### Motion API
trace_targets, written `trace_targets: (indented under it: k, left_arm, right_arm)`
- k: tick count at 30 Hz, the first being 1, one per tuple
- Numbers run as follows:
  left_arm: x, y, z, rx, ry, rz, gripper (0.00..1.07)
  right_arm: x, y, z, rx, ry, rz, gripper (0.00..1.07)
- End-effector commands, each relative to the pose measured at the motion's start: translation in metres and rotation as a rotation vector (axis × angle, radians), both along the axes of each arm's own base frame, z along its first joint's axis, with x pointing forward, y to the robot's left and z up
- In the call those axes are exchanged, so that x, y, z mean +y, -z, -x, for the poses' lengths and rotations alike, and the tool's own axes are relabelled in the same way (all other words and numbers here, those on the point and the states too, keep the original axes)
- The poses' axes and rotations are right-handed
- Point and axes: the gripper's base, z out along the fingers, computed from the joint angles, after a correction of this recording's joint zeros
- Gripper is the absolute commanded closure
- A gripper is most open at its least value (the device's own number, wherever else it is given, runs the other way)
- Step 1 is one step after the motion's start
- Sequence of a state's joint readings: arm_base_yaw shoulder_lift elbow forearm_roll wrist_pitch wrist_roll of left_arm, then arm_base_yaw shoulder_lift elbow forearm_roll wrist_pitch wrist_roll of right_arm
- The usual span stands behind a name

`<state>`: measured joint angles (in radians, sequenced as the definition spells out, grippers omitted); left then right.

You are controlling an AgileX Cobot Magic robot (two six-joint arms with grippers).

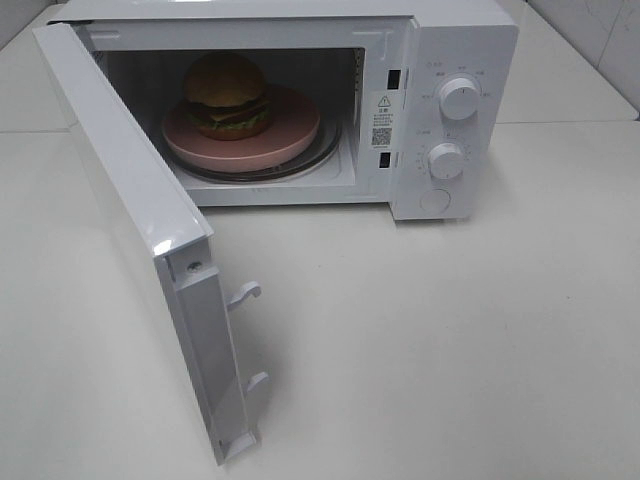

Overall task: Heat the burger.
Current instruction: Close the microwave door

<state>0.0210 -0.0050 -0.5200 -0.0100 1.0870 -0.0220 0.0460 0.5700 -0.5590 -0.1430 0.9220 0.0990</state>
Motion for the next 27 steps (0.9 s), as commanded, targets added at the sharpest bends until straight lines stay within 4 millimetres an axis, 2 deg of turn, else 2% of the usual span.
trace_targets:
  k: [1, 12, 27]
  left_arm:
    - [0.000, 0.000, 0.001, -0.026, 0.008, -0.001, 0.06]
    - [0.000, 0.000, 0.001, -0.026, 0.008, -0.001, 0.06]
    - [0.000, 0.000, 0.001, -0.026, 0.008, -0.001, 0.06]
  right_arm:
    - [-0.001, 0.003, 0.013, -0.074, -0.002, -0.003, 0.40]
    - [-0.001, -0.010, 0.041, -0.280, -0.015, -0.003, 0.41]
    - [-0.001, -0.015, 0.094, -0.597, -0.052, -0.021, 0.40]
